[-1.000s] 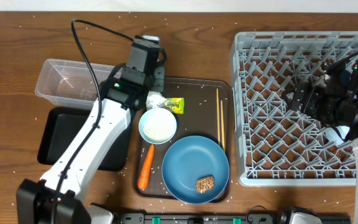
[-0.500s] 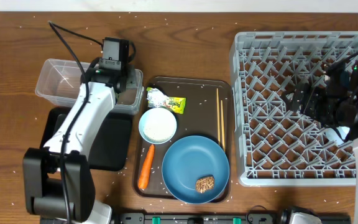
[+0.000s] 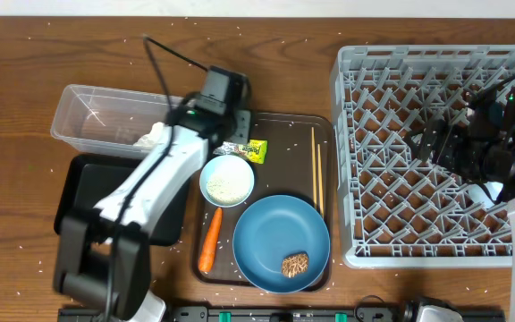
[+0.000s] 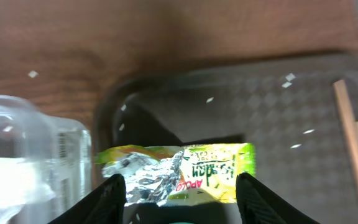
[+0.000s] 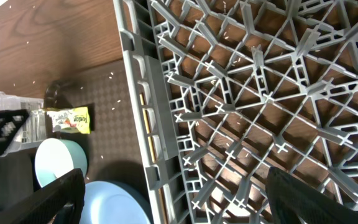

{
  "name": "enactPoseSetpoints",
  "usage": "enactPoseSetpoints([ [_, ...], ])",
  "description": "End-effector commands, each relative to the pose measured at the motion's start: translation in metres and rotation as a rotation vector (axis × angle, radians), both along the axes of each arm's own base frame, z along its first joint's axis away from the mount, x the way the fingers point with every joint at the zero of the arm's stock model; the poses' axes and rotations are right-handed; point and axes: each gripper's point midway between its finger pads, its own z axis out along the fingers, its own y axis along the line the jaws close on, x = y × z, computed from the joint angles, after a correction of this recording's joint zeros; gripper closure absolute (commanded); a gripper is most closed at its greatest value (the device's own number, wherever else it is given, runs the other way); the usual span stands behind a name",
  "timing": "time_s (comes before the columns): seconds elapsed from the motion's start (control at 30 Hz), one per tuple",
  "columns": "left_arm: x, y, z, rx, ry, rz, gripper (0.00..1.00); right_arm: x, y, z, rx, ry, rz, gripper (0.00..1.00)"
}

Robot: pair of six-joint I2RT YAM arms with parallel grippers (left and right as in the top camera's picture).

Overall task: Sort waste into correct bins and load items into the dishwasher rack
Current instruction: 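Grasp the yellow snack wrapper with the left gripper, then carry the wrapper to the clear plastic bin and release it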

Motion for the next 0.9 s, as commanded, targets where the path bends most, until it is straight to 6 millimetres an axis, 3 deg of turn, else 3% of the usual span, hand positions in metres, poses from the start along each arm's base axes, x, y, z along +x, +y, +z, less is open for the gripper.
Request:
enactPoseSetpoints([
  [0.0, 0.001, 0.010, -0.035, 0.102, 0.047, 0.029, 0.42, 0.000, 0.005, 0.002, -0.006, -0.010, 0.030, 0.14],
  [0.23, 0.009, 0.022, -0.068, 0.108, 0.071, 0.230, 0.42, 0.000, 0.005, 0.001, -0.006, -0.007, 0.030, 0.14],
  [0.5, 0.025, 0.025, -0.067, 0.098, 0.006, 0.302, 0.44, -0.002, 0.005, -0.003, -0.003, 0.009, 0.030, 0.13],
  [0.63, 0.024, 0.024, -0.068, 0.099, 0.010, 0.301, 0.57, -0.002, 0.005, -0.003, -0.002, 0.010, 0.030, 0.13],
  [0.77, 0.024, 0.021, -0.070, 0.084, 0.017, 0.293, 0.60, -0.002, 0.005, -0.003, -0.002, 0.011, 0.030, 0.13],
  [0.87, 0.027, 0.015, -0.072, 0.058, 0.015, 0.282, 0.79, -0.002, 0.005, -0.003, -0.002, 0.012, 0.030, 0.12],
])
